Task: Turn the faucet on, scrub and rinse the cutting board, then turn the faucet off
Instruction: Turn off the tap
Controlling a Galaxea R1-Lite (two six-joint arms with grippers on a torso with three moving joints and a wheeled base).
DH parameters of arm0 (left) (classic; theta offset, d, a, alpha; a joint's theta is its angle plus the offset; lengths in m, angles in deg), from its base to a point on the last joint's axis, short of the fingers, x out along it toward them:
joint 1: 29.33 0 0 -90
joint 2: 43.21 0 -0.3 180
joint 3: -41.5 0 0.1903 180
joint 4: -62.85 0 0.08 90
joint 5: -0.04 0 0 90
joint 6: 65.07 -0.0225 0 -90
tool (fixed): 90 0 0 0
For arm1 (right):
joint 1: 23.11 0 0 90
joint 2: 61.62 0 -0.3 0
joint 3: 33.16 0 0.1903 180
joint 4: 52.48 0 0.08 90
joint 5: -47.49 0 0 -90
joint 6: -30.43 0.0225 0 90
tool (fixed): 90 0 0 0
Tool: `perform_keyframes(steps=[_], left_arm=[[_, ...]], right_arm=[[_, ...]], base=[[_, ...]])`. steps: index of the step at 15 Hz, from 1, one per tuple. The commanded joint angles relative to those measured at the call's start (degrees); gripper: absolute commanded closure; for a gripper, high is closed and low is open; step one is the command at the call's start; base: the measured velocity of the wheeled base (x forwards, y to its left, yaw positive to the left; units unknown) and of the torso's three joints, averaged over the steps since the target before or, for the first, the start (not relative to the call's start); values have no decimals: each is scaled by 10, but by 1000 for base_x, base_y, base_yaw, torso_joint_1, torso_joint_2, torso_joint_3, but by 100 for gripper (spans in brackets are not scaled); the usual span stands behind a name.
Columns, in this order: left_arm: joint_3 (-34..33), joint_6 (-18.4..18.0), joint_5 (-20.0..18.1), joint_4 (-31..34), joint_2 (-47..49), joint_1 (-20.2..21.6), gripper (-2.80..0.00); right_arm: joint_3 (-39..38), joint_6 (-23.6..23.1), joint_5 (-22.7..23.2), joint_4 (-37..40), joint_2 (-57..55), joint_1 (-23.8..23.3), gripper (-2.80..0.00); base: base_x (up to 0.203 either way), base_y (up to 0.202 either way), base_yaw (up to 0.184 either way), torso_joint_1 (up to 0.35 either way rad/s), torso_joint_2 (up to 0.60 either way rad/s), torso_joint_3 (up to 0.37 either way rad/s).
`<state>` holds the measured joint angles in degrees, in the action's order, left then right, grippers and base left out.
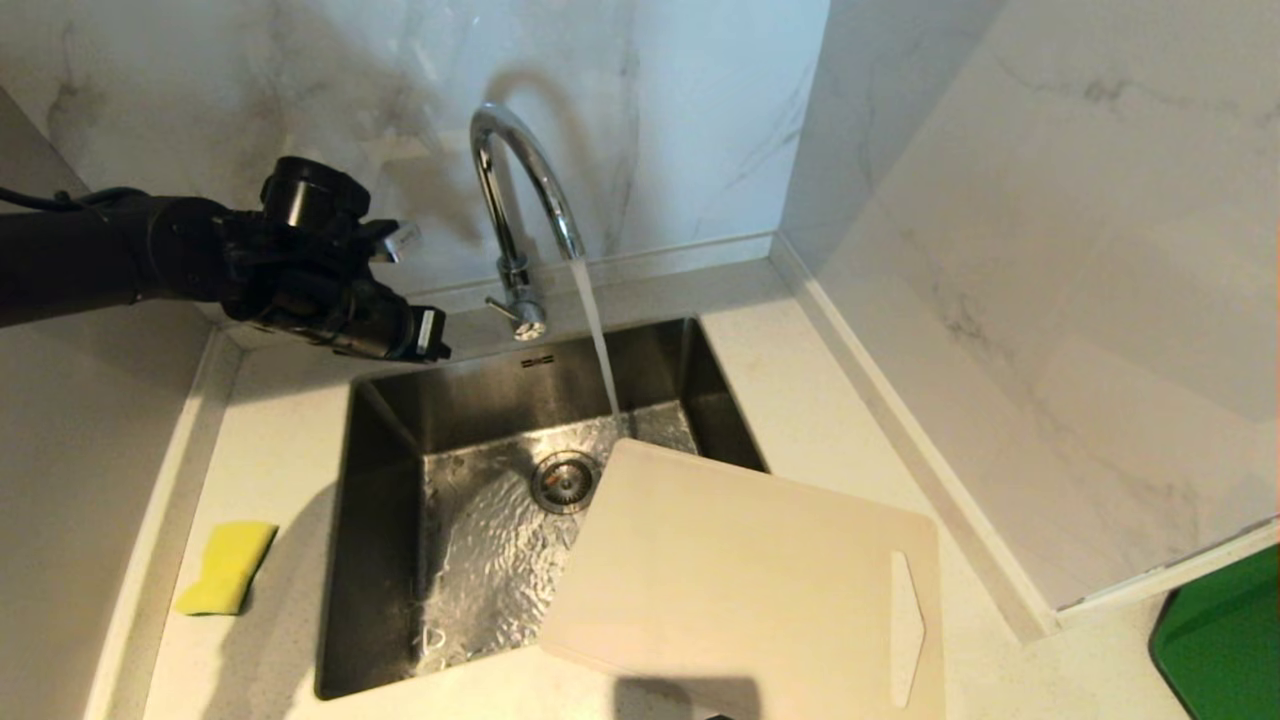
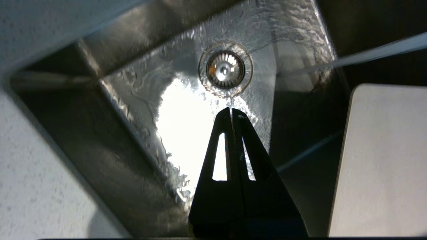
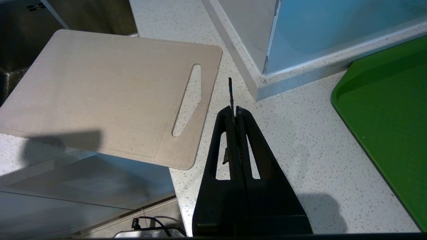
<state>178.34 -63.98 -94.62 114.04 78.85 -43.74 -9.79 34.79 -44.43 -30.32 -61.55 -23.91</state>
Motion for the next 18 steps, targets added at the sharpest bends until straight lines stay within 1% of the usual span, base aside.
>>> perform_keyframes(steps=[1,2,4,6,8,11,18], left_arm=[[0,1,0,-12,10,-2,0],[2,2,0,-20,14,-2,0],[5,24,-1,-48,23,-3,0],[5,36,-3,-56,25,-5,0],[5,41,-7,-69,26,-6,0],[6,61,-7,-116,35,-9,0],[6,70,-3,-173,51,-18,0]], right_arm=[[0,0,0,0,0,0,0],[0,0,0,0,0,-1,0],[0,0,0,0,0,0,0],[0,0,0,0,0,-15,0],[1,0,0,0,0,0,0],[0,0,0,0,0,0,0],[1,0,0,0,0,0,0]], base=[[0,0,0,0,0,0],[0,0,0,0,0,0],[0,0,0,0,0,0],[0,0,0,0,0,0],[0,0,0,0,0,0],[0,0,0,0,0,0],[0,0,0,0,0,0]])
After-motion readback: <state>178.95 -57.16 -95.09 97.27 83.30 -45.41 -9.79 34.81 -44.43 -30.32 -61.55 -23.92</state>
